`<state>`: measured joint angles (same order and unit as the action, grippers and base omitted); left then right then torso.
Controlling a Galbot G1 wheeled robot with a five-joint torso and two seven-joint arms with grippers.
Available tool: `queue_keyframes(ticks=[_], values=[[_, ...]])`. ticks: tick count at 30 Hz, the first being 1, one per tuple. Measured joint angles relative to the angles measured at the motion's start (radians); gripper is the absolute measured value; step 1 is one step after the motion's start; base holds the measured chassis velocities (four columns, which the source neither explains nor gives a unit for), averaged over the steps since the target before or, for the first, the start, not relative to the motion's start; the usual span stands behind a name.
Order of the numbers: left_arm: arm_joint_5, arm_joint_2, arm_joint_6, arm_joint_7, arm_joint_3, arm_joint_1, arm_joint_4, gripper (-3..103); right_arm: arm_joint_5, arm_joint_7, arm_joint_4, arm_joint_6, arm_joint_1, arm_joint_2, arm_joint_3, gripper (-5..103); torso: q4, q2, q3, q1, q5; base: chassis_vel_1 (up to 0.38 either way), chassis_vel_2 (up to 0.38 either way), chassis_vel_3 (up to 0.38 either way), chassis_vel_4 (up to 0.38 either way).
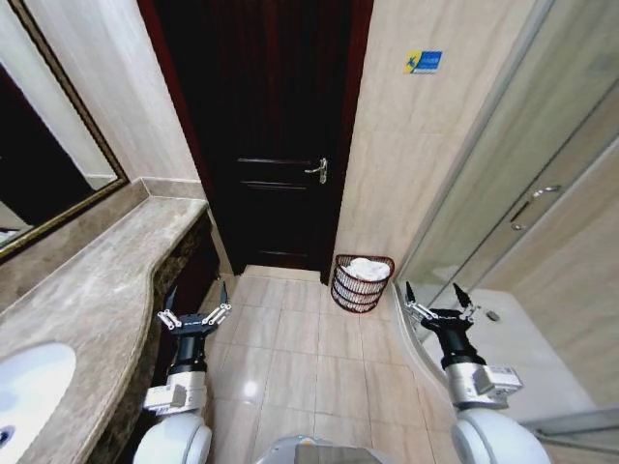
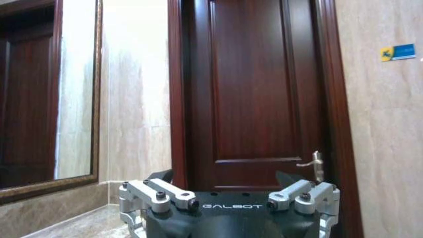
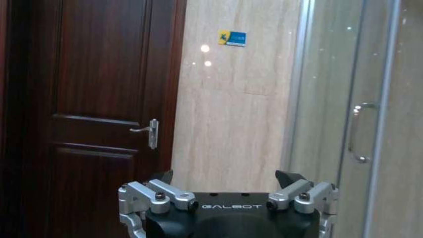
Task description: Discard the used towel into the hamper.
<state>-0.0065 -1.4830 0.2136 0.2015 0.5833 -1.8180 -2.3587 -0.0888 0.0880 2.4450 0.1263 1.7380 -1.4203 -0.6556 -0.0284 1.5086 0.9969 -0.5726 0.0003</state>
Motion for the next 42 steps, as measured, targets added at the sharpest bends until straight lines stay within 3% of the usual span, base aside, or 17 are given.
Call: queue_keyframes(ticks=[12, 24, 30, 32, 42], values=[[0.007, -0.006, 0.027, 0.012, -0.001, 0.001, 0.009, 100, 0.005, -0.002, 0.009, -0.017, 0.027, -0.002, 0.004, 100, 0.0003, -0.001, -0.001, 0.0, -0.0007, 0.06, -0.157, -0.154, 0.058], [0.059, -0.018, 0.021, 0.017, 0.003, -0.01, 0.005, 100, 0.014, -0.005, 0.01, -0.025, 0.028, -0.001, 0.026, 100, 0.0, -0.001, -0.001, 0.001, -0.0003, 0.118, -0.102, -0.11, 0.112], [0.087, -0.029, 0.043, 0.025, -0.006, -0.002, 0.016, 100, 0.021, -0.023, -0.004, -0.06, 0.027, -0.007, 0.033, 100, -0.0002, -0.002, -0.001, 0.001, -0.0002, 0.066, -0.056, -0.047, 0.073], [0.089, -0.035, 0.045, 0.05, -0.021, 0.0, 0.016, 100, 0.017, -0.025, -0.003, -0.065, 0.031, -0.009, 0.039, 100, 0.0, -0.002, -0.001, 0.001, -0.0004, 0.014, -0.01, -0.014, 0.03], [0.076, -0.03, 0.017, 0.008, -0.009, -0.005, -0.002, 100, 0.018, -0.03, 0.0, -0.064, 0.024, -0.008, 0.053, 100, 0.0001, -0.002, -0.001, 0.001, -0.0003, 0.0, 0.0, 0.0, 0.0]])
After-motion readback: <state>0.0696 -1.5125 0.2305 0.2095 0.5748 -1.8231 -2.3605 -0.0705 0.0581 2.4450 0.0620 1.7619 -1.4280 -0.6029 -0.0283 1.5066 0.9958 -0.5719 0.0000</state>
